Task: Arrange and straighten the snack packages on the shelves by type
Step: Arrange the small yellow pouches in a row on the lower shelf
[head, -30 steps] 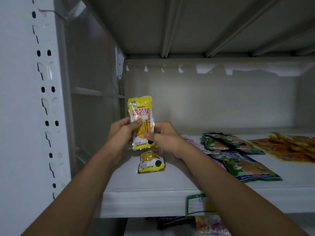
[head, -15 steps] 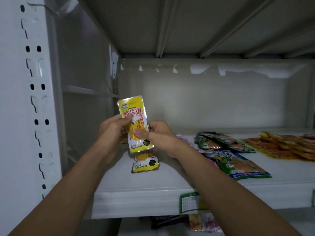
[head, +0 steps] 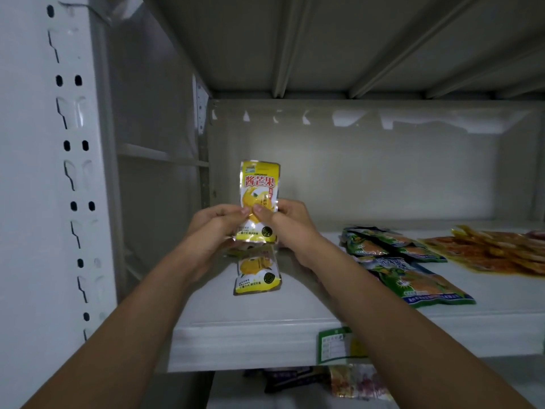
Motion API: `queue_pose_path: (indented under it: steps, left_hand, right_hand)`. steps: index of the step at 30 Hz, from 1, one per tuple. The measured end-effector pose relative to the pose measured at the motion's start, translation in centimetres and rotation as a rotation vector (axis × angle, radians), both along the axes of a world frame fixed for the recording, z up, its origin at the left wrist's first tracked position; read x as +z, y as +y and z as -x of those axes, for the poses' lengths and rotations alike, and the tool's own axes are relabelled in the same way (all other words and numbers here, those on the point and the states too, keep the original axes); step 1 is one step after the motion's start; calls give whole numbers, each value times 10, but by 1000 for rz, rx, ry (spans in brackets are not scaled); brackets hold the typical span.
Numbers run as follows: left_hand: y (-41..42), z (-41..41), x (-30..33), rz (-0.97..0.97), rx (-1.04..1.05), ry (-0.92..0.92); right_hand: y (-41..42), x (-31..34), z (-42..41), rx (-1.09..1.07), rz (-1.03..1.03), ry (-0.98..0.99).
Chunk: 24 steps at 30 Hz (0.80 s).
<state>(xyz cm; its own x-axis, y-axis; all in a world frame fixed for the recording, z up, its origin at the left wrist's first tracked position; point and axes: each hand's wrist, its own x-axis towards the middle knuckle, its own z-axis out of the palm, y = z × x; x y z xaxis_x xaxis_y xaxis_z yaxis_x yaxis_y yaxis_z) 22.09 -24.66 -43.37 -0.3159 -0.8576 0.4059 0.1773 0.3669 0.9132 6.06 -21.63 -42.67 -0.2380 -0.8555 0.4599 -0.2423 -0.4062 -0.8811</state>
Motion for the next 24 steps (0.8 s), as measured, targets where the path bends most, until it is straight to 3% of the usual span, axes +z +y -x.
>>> queue_pose_path:
  steps: [5, 10, 14, 19, 24]
  left_hand:
    - [-2, 1, -4, 67, 55, -110]
    - [-2, 2, -6, 98, 64, -184]
    - [0, 3, -5, 62, -34, -150]
    - [-1, 0, -3, 63, 18, -87]
    - [4, 3, -2, 51, 5, -151]
  right_hand:
    - [7, 5, 0, 67, -30, -92]
    - [3, 6, 2, 23, 78, -147]
    - [1, 3, 2, 39, 36, -135]
    - [3, 6, -2, 73, 25, -141]
    - [7, 7, 2, 26, 54, -184]
